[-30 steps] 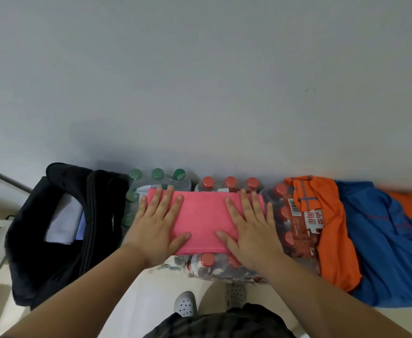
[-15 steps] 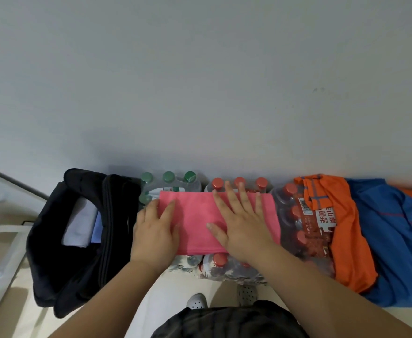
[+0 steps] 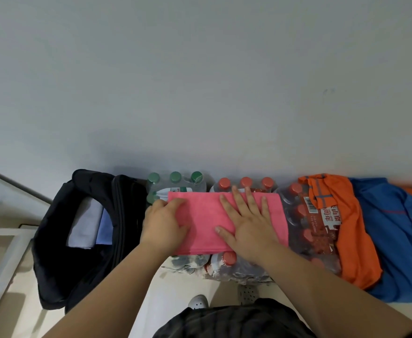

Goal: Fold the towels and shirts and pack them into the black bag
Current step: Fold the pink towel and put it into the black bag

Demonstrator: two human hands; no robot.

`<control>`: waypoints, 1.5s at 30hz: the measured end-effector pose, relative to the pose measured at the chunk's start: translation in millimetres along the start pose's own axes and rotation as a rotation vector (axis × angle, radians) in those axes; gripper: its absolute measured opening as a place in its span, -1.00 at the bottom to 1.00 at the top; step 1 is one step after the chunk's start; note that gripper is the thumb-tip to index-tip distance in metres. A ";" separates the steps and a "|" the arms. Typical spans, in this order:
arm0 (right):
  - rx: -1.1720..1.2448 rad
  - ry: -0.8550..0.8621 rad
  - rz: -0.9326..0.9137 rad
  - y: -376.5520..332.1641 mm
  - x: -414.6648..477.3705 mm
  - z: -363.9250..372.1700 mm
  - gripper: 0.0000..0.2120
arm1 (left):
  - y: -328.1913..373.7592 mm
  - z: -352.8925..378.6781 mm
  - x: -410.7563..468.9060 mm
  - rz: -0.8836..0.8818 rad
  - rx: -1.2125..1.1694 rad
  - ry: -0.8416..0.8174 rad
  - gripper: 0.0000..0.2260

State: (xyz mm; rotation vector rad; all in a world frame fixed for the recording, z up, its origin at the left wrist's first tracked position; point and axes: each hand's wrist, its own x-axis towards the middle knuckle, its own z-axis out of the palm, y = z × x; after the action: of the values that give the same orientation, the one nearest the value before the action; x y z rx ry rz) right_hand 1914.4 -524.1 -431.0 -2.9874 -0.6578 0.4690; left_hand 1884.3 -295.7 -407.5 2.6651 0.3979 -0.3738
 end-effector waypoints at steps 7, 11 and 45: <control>0.050 -0.031 0.098 -3.9 -15.8 -2.5 -0.31 | -4.1 -4.7 6.0 -0.032 -0.219 -0.022 -0.58; 0.073 -0.076 0.116 -1.9 -18.1 0.3 -0.32 | 0.6 -5.2 2.6 0.039 0.058 -0.043 -0.52; 0.073 -0.138 0.113 -47.2 4.4 -8.1 -0.33 | -15.9 -43.7 -29.8 0.059 -0.789 0.108 -0.52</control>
State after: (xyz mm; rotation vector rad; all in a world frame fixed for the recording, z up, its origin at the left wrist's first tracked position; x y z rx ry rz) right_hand 1901.7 -479.2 -419.3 -2.9540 -0.4713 0.6952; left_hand 1860.2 -269.1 -365.5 1.9197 0.3935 -0.0295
